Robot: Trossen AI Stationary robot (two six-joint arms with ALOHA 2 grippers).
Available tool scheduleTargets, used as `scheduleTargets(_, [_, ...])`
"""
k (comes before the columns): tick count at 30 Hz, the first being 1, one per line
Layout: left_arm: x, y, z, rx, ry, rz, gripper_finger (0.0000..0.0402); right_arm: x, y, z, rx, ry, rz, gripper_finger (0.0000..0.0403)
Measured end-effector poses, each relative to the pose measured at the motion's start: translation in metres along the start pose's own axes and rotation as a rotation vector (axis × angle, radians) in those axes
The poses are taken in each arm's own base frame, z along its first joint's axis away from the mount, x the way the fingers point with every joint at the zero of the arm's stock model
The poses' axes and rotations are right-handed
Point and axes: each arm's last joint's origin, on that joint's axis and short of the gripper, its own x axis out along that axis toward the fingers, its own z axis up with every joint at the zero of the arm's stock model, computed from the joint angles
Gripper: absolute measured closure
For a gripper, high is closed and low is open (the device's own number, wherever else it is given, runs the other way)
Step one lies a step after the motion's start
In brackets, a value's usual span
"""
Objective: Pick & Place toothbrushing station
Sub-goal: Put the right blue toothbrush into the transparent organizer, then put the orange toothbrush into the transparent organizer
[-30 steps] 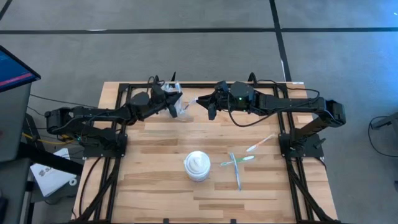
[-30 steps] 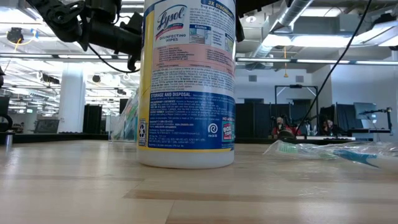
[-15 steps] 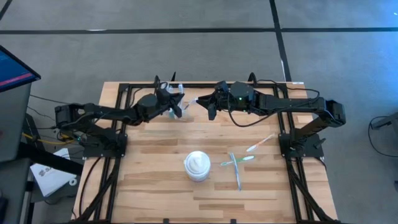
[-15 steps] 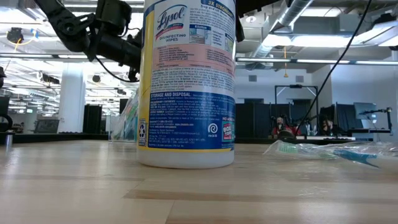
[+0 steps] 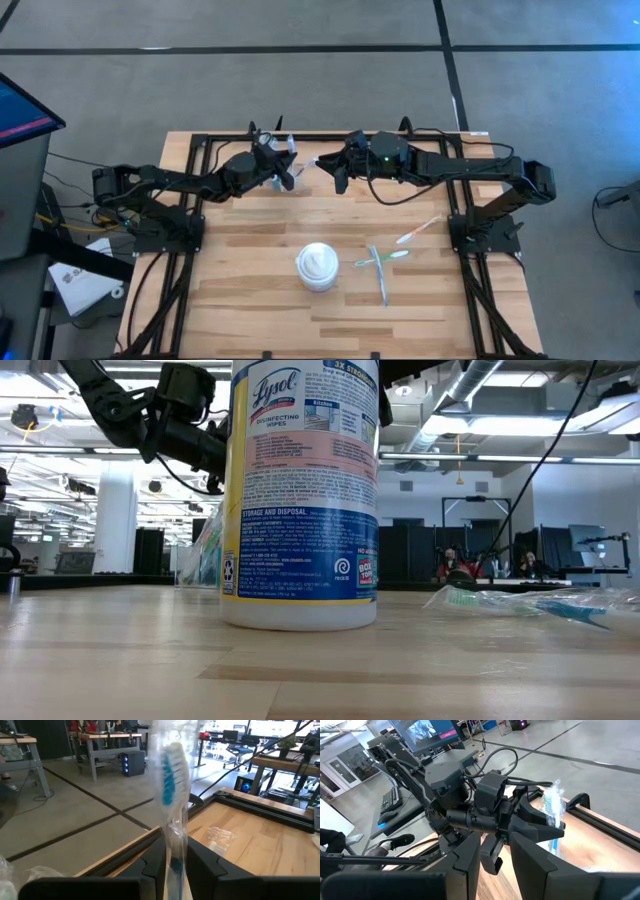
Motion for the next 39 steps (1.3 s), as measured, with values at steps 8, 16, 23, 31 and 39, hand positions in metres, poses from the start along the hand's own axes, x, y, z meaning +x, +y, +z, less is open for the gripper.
scheduleTargets(8, [0.000, 0.000, 0.000, 0.001, 0.002, 0.000, 0.0340, 0.000, 0.000, 0.000, 0.000, 0.000, 0.000, 0.0305])
scheduleTargets(16, [0.000, 0.000, -0.001, 0.001, 0.009, 0.000, 0.0325, 0.000, 0.000, 0.000, 0.000, 0.000, 0.000, 0.0305])
scheduleTargets(23, [0.000, -0.001, -0.001, -0.005, 0.013, -0.040, 0.0301, 0.000, 0.000, 0.000, 0.000, 0.000, 0.000, 0.0305])
scheduleTargets(31, [-0.004, -0.001, 0.006, -0.018, -0.016, -0.045, 0.0282, 0.000, 0.000, 0.000, -0.001, 0.004, -0.002, 0.0305])
scheduleTargets(39, [-0.007, -0.002, 0.008, -0.012, -0.012, -0.050, 0.0267, 0.000, -0.002, -0.003, -0.034, 0.036, -0.017, 0.0305])
